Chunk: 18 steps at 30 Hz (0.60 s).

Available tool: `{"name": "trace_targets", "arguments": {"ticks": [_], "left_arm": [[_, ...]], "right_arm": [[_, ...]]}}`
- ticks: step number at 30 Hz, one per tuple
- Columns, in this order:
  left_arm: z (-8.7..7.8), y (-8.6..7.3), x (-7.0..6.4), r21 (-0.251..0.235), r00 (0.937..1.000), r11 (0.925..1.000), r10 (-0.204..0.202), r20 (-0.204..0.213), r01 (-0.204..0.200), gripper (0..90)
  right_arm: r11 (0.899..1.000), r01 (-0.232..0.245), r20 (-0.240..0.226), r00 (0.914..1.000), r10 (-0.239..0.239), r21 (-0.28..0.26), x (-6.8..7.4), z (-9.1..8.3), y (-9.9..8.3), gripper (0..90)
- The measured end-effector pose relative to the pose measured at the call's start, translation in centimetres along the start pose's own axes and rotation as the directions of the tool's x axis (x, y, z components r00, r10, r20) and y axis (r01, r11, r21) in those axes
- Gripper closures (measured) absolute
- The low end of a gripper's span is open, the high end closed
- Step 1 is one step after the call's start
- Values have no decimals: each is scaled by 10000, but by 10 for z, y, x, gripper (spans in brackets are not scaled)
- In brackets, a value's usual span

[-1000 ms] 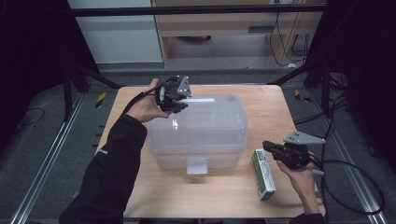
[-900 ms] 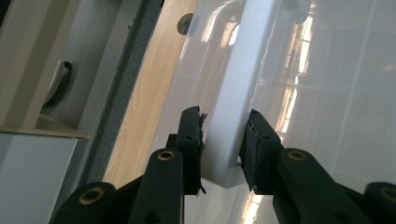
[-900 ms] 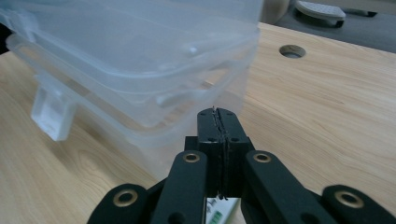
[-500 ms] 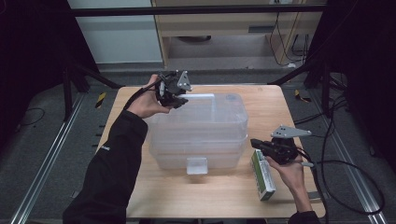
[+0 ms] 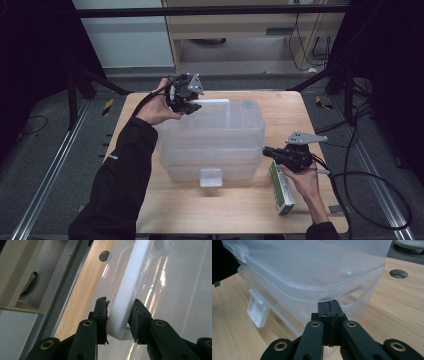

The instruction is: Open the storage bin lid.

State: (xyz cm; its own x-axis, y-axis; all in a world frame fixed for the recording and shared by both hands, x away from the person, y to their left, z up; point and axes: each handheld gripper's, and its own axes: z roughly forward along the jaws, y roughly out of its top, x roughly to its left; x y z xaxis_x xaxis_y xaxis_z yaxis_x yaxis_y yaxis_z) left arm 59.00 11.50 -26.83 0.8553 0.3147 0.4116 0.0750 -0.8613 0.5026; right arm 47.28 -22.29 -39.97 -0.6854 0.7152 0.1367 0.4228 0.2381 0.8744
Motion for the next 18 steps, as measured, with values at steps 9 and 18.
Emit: {"name": "trace_targets", "arguments": {"ticks": [9, 18], "left_arm": [[-16, -13, -2, -590, 9981, 9964, -614, -7, 613, 541], [-57, -38, -11, -1387, 9835, 9769, -1718, -573, 1625, 512]], "right_arm": [[10000, 14, 44, 10000, -15, 65, 0, 3, -3, 900], [9999, 20, 90, 10000, -21, 99, 0, 3, -3, 900]]}}
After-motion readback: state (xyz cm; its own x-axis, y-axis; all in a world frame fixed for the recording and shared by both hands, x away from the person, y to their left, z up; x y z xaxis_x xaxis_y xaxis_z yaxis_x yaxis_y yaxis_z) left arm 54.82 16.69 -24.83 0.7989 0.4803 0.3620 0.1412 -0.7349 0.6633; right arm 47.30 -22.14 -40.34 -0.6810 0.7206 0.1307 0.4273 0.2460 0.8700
